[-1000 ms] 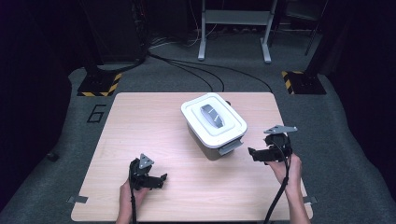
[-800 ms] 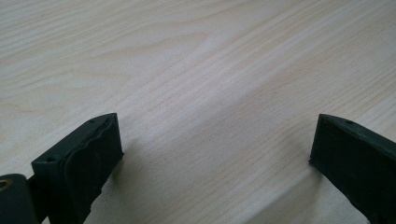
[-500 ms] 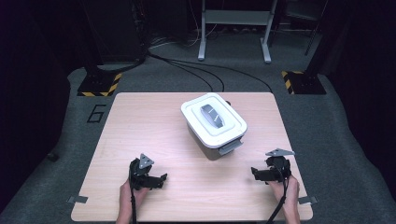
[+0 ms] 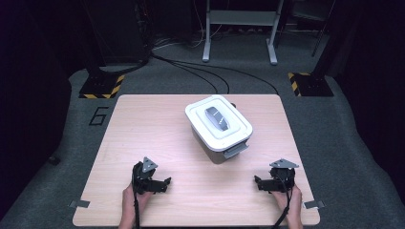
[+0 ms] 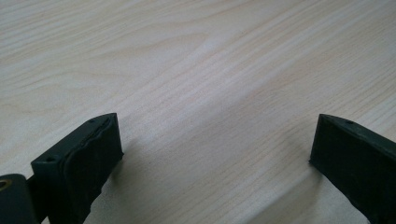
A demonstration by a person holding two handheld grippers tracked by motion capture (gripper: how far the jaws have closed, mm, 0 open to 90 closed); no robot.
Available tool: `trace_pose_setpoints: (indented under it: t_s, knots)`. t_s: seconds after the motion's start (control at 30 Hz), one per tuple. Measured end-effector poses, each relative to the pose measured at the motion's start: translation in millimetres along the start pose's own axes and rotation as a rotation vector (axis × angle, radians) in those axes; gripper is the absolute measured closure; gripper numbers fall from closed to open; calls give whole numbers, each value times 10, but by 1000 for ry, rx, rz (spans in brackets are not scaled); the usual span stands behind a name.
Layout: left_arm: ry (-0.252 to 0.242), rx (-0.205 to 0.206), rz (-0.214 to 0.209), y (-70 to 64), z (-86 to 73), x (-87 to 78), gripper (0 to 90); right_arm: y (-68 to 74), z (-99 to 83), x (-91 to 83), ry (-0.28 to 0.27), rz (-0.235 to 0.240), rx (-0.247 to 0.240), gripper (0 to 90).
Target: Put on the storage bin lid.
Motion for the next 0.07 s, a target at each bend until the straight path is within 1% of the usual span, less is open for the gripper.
trace_pose_setpoints:
  t_s: [0.07]
  knots:
    - [9,3,-3,3,4,-5,19,-10,-3,-2,2,6,-10,0]
Point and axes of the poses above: each handheld gripper's, and its own axes: x roughly forward along the jaws, z roughly out of its top, y roughly to its left, the point moved 1 cm from there along x, roughly forward along the jaws, and after that the axes turned 15 degrees about -x, right-handed, at the moved point
